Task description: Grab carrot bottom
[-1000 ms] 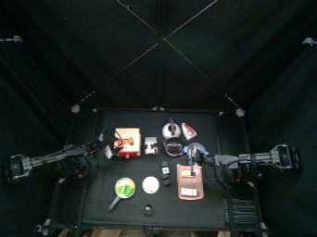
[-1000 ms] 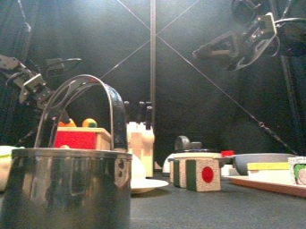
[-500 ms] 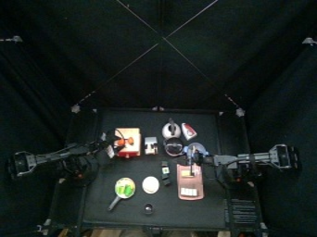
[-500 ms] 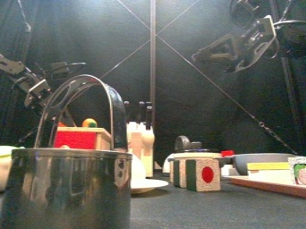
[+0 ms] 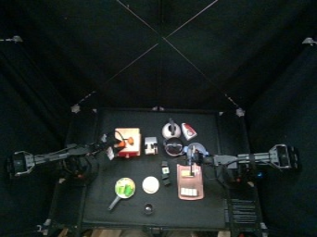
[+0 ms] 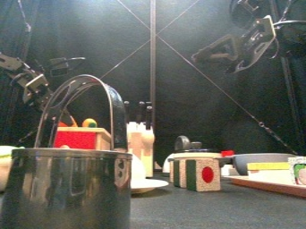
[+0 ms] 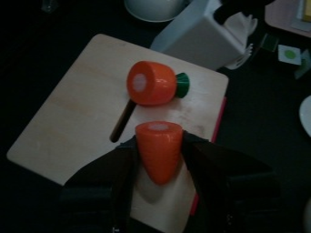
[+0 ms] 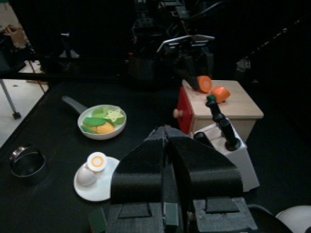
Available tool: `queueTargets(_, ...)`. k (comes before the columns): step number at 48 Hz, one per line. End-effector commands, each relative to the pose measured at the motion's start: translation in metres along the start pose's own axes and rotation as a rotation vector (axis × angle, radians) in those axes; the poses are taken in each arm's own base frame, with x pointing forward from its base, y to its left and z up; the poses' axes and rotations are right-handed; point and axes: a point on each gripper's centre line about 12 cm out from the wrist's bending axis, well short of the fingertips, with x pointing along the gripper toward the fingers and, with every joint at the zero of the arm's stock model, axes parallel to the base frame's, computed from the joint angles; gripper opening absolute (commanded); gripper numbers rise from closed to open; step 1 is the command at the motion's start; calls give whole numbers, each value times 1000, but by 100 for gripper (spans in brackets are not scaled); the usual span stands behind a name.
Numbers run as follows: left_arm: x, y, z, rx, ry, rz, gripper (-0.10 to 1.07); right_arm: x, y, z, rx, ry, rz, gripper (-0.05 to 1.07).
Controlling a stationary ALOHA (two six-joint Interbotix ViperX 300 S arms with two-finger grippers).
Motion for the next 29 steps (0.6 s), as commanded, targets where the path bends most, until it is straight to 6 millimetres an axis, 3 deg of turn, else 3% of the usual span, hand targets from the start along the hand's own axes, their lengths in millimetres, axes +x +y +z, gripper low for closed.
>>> queueTargets(1,-3,-6,16,14,-53,-25,78,0,-1,5,3,-21,-4,27)
queueTargets(12,-3,-15,27,29,-76,-58,78,1,-1,8,3,-29,-3,27)
queueTargets(29,-4,-19,28,23,-79,-75,78,1,0,5,6,-20,0,28)
